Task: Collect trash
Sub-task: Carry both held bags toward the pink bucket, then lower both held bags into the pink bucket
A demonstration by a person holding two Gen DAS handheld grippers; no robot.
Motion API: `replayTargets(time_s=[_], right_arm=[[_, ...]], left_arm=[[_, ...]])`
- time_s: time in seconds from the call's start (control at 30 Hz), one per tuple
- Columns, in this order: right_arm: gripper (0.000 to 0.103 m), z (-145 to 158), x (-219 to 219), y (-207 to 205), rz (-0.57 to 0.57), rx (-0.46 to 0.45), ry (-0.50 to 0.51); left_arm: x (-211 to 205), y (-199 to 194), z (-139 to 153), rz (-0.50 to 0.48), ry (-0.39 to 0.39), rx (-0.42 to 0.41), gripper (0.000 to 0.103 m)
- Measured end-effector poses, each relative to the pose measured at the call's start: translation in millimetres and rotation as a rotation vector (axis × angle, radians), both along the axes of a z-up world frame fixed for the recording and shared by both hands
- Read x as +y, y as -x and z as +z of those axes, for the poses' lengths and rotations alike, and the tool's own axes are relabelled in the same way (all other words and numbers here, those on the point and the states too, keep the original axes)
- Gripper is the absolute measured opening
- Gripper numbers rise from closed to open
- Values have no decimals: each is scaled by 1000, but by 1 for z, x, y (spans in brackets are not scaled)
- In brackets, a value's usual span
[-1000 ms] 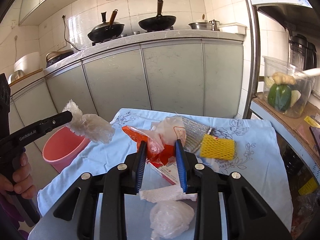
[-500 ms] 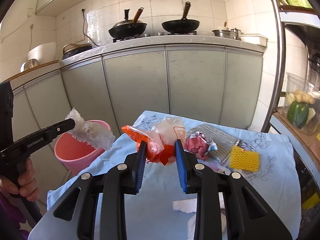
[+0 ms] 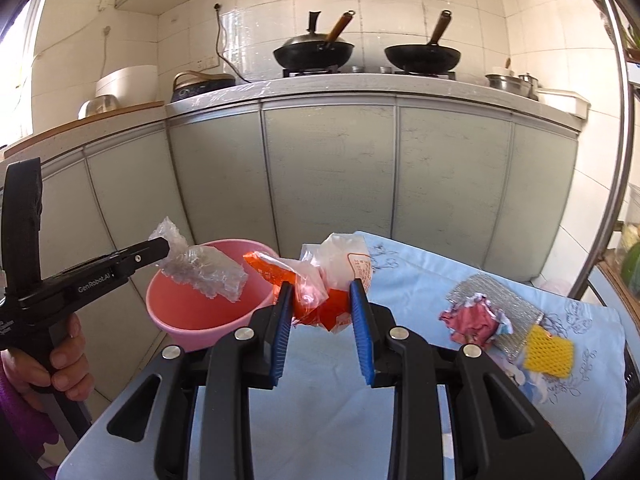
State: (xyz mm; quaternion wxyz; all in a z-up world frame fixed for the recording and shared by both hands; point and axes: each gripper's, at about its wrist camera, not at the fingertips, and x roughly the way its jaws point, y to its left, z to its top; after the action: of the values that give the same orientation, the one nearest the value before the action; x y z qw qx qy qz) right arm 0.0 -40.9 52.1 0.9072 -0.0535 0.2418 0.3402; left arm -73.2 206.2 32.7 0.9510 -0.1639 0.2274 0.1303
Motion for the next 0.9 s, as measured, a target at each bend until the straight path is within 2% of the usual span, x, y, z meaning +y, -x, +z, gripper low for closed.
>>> replayTargets(time_s=[0.47,0.9], right_arm=[[29,-2,57,-2,108,23,14],[29,-7,94,-3,174,32,41]], left_arm=[[41,7,-13,95,23,21,16],[63,9,-25,132,45,38,16]])
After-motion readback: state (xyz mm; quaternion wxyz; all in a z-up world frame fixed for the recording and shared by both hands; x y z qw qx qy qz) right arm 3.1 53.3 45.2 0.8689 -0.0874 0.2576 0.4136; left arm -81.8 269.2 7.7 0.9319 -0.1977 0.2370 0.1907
